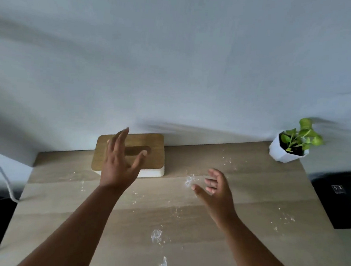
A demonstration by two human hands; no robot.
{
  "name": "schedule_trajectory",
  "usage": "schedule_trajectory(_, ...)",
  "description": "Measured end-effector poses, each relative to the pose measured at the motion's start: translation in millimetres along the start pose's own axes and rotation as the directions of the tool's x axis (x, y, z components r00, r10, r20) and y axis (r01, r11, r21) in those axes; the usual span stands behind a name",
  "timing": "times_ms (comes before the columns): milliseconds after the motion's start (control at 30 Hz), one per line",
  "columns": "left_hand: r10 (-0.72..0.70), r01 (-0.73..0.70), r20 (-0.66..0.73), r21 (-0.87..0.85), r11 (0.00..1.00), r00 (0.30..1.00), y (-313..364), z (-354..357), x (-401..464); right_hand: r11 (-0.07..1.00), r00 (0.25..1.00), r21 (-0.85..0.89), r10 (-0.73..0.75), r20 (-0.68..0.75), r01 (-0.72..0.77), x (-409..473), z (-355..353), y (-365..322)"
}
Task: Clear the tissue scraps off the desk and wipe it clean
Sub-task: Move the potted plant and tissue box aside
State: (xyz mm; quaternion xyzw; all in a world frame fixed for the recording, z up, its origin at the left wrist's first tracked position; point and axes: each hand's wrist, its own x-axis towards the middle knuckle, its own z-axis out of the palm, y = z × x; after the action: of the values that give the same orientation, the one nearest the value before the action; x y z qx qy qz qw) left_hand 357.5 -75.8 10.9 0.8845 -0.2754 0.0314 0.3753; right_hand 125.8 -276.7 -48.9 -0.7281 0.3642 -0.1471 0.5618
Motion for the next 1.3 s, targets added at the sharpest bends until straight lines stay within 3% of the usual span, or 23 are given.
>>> schedule_trajectory(133,-0.231,0.227,-0.096,-0.053,0.973,0.968,-43,-36,-14,1.000,0.984,0.009,-0.026,0.176,0.025,6,41,-34)
schedule_trajectory(233,-0.430,0.426,0.001,-0.142,0.894,0.903,-68,-45,-22,0.998,0.968,-0.055,-0.028,0.249,0.043,12,67,-56)
schedule_trajectory(333,-0.530,0.542,0.145,-0.376,0.752,0.835,-80,-41,-24,0.995,0.977,-0.100,0.011,0.215,0.010,21,92,-72)
schedule_trajectory(567,-0.515,0.563,0.240,-0.462,0.685,0.823,-88,-31,-26,0.982,0.991,-0.186,0.065,0.118,-0.042,27,124,-89)
schedule_trajectory(767,-0.471,0.533,0.253,-0.465,0.706,0.845,-79,-31,-26,0.978,0.997,-0.207,0.053,0.054,-0.041,16,118,-93)
schedule_trajectory(1300,-0.296,0.432,0.341,-0.452,0.781,0.892,32,31,-43,0.977,0.996,-0.201,0.054,-0.073,-0.068,7,-22,-62)
